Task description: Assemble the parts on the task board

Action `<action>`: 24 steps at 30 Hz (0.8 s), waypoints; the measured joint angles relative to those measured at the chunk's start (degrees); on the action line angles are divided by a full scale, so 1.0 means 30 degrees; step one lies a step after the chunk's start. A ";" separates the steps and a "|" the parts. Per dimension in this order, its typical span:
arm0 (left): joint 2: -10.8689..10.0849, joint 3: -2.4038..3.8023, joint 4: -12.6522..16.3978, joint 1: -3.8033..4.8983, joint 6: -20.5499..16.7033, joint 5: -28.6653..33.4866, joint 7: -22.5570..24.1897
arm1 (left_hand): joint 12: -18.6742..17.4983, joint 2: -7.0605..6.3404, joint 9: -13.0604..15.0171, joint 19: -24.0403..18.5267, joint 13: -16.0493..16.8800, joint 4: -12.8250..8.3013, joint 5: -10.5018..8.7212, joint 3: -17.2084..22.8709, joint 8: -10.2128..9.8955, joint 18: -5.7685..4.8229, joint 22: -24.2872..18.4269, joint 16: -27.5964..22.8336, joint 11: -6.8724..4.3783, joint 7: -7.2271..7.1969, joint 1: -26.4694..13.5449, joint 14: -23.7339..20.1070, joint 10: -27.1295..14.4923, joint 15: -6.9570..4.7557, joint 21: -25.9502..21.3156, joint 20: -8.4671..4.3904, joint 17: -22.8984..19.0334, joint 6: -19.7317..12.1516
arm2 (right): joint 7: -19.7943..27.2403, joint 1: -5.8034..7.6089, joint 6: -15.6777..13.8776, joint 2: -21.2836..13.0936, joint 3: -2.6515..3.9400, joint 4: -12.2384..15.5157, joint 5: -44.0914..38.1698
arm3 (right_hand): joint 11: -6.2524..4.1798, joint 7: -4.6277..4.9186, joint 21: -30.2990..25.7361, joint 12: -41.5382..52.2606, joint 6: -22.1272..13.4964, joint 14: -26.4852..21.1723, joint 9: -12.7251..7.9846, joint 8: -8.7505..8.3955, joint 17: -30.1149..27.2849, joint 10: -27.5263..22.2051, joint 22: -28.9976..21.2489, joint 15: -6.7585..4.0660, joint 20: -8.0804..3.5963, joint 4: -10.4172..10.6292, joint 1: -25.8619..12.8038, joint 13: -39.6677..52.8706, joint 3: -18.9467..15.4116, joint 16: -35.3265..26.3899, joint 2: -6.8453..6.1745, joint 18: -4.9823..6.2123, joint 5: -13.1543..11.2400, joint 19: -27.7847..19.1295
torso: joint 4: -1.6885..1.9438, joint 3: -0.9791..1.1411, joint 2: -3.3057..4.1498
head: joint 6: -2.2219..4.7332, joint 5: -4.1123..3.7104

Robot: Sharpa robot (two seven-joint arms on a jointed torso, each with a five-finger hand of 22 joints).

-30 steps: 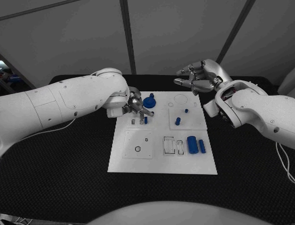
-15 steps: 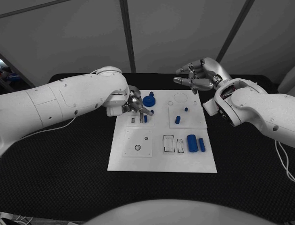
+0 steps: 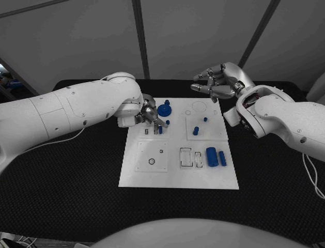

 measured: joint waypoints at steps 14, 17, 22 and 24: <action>0.0081 -0.0014 -0.0117 -0.0073 0.0174 -0.0001 0.0000 | 0.0000 0.0080 0.0102 0.0000 0.0001 -0.0156 0.0095 0.0155 -0.0001 -0.0001 0.0033 0.0000 0.0000 0.0000 0.0079 0.0001 0.0000 0.0000 0.0000 0.0000 0.0000 0.0001 | -0.0011 0.0000 0.0047 0.0041 0.0000 -0.0037 0.0000 | 0.0000 0.0000 0.0000 0.0001 0.0000 0.0000 -0.0001 0.0000 -0.0004 0.0000 0.0001 0.0000 0.0000 0.0000 0.0000 0.0002 0.0000 0.0000 0.0000 0.0002 0.0075 0.0000 | 0.0005 -0.0009 -0.0009 | -0.0086 0.0013; 0.0081 -0.0014 -0.0119 -0.0075 0.0178 -0.0002 0.0000 | 0.0000 0.0314 0.0211 0.0000 -0.0001 -0.0353 0.0095 0.0562 -0.0001 -0.0001 0.0051 0.0000 -0.0068 -0.0043 0.0615 0.0000 -0.0067 0.0000 0.0000 0.0000 0.0000 -0.0042 | -0.0015 0.0000 0.0054 0.0044 0.0000 -0.0056 0.0000 | 0.0000 0.0000 0.0000 0.0000 0.0000 0.0000 -0.0001 0.0000 -0.0004 0.0000 0.0002 0.0000 0.0000 0.0000 0.0000 0.0002 0.0000 0.0000 0.0000 0.0000 0.0093 0.0000 | 0.0005 -0.0007 -0.0013 | -0.0095 0.0013; 0.0080 0.0004 -0.0099 -0.0070 0.0174 0.0000 0.0025 | -0.0123 0.0744 0.0358 0.0001 -0.0117 -0.1163 0.0173 0.1705 -0.0001 -0.0002 0.0077 0.0000 -0.0176 -0.0165 0.1866 0.0000 -0.0177 0.0000 0.0000 0.0000 0.0000 -0.0248 | -0.0025 0.0000 0.0068 0.0062 0.0000 -0.0069 0.0001 | 0.0000 0.0000 0.0000 0.0000 0.0000 0.0000 -0.0001 0.0000 -0.0005 0.0000 0.0002 0.0000 -0.0001 0.0000 0.0000 0.0003 0.0000 0.0000 0.0000 0.0000 0.0093 0.0000 | 0.0005 -0.0007 -0.0013 | -0.0128 0.0013; 0.0080 0.0017 -0.0081 -0.0045 0.0170 0.0008 0.0059 | -0.0229 0.0845 0.0378 -0.0069 -0.0211 -0.1579 0.0225 0.2368 -0.0101 -0.0005 0.0077 0.0000 -0.0202 -0.0259 0.2427 -0.0004 -0.0209 -0.0001 0.0000 -0.0071 0.0000 -0.0396 | -0.0029 -0.0001 0.0076 0.0066 0.0000 -0.0077 0.0001 | 0.0000 0.0000 0.0000 0.0001 0.0000 0.0000 -0.0001 0.0000 -0.0005 0.0000 0.0002 0.0000 0.0000 0.0000 0.0000 0.0003 0.0000 0.0000 0.0000 0.0000 0.0093 0.0000 | 0.0007 -0.0007 -0.0013 | -0.0130 0.0013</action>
